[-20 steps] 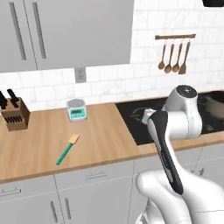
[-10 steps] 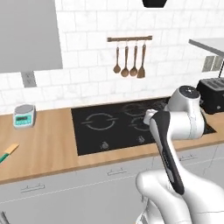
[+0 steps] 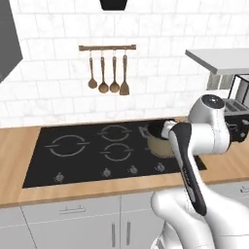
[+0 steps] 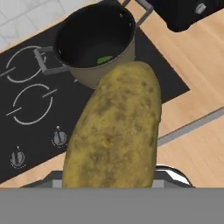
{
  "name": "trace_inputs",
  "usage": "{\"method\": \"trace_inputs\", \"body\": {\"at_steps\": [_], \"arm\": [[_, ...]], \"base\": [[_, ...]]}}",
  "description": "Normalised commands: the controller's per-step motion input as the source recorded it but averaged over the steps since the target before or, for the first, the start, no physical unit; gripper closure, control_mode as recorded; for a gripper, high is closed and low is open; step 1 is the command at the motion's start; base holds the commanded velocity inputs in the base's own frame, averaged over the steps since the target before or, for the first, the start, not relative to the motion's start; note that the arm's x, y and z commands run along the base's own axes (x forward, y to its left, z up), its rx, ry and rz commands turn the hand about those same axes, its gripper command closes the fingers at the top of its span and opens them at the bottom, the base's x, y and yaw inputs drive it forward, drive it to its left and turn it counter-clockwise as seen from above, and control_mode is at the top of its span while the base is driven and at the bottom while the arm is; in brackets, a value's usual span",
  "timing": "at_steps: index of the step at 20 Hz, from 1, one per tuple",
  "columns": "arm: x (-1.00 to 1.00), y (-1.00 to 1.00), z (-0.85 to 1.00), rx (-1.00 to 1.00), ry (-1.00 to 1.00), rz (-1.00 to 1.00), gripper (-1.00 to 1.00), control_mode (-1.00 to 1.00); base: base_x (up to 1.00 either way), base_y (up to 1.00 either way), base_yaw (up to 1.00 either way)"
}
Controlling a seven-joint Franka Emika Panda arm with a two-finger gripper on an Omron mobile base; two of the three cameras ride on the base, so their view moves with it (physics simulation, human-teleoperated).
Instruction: Put the potato and avocado in the pot. Retrieve the spatula and lightly stir the vegetables in the pot.
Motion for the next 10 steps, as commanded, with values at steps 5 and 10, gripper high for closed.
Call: {"method": "trace_inputs", "body": {"at_steps": [5,10], "arm": [[0.16,-0.22,0.12,0.03,0.00,0.07,1.00,-1.00],[0.84,-0.12,0.03,0.01,0.01,0.13,1.00,-1.00]], "base": [[0.34,-0.43,0.15],[0.00,0.00,0.00]]}}
